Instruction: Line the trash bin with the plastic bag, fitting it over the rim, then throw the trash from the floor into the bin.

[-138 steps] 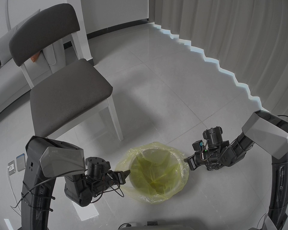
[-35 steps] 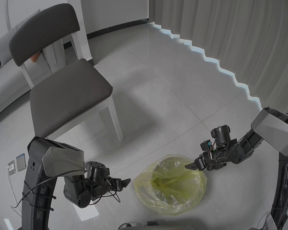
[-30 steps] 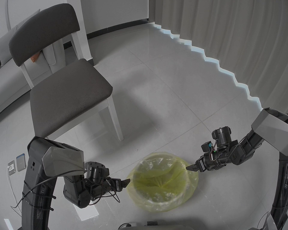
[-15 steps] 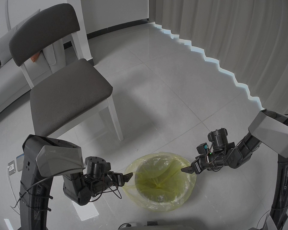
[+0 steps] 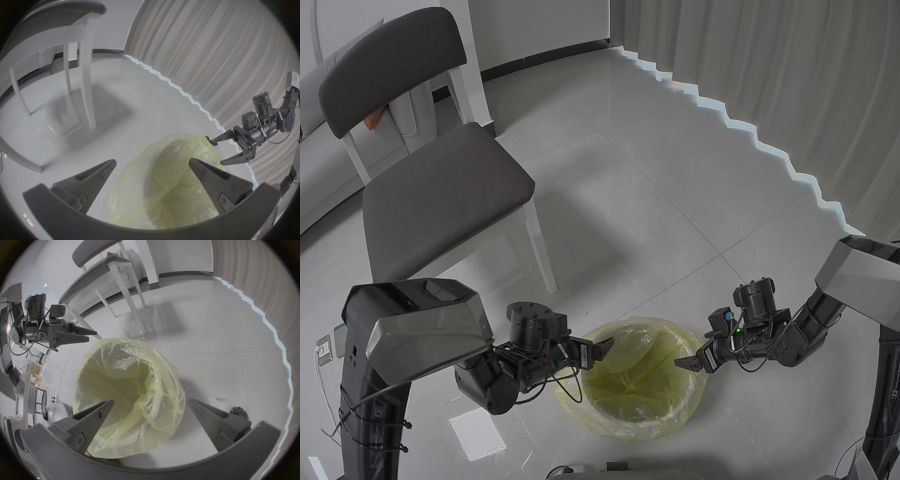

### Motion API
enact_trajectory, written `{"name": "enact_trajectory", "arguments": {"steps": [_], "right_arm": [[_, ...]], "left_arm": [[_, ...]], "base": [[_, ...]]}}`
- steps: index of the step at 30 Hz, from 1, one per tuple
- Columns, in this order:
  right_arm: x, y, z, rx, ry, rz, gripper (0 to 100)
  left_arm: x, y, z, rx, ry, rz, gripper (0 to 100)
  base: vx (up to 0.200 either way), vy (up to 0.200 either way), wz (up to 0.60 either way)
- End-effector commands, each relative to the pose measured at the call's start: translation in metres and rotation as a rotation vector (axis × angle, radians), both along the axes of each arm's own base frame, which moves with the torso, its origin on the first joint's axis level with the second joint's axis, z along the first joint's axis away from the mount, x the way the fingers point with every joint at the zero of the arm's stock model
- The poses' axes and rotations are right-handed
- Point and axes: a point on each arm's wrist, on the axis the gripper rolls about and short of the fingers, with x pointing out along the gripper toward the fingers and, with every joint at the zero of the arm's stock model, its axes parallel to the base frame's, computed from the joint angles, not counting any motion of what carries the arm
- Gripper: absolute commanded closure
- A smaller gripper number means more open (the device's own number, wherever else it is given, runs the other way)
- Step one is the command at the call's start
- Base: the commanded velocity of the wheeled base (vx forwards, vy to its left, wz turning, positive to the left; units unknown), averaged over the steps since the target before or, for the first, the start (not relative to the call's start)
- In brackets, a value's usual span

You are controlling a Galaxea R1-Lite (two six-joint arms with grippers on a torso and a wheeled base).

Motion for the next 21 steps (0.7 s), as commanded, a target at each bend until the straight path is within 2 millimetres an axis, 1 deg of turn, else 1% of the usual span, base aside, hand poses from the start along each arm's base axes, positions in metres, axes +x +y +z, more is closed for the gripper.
{"name": "enact_trajectory", "arguments": {"steps": [1, 3, 6, 9, 12, 15, 21], "right_arm": [[-0.015, -0.012, 0.007, 0.009, -0.016, -0.023, 0], [-0.022, -0.017, 0.011, 0.009, -0.016, -0.033, 0], [-0.030, -0.021, 0.014, 0.009, -0.009, -0.039, 0], [-0.032, -0.025, 0.013, 0.010, -0.009, -0.049, 0], [-0.032, -0.028, 0.012, 0.014, -0.017, -0.057, 0], [-0.031, -0.028, 0.011, 0.017, -0.023, -0.054, 0], [-0.031, -0.027, 0.010, 0.018, -0.023, -0.051, 0]], "left_arm": [[0.007, -0.028, -0.007, 0.045, -0.041, -0.073, 0], [0.010, -0.033, -0.015, 0.121, -0.096, -0.107, 0], [0.013, -0.035, -0.022, 0.220, -0.160, -0.139, 0], [0.011, -0.037, -0.025, 0.287, -0.201, -0.181, 0], [0.008, -0.040, -0.029, 0.328, -0.225, -0.211, 0], [0.007, -0.041, -0.032, 0.362, -0.251, -0.206, 0], [0.008, -0.040, -0.032, 0.380, -0.290, -0.189, 0]], "base": [[0.000, 0.000, 0.00], [0.000, 0.000, 0.00], [0.000, 0.000, 0.00], [0.000, 0.000, 0.00], [0.000, 0.000, 0.00], [0.000, 0.000, 0.00], [0.000, 0.000, 0.00]]}}
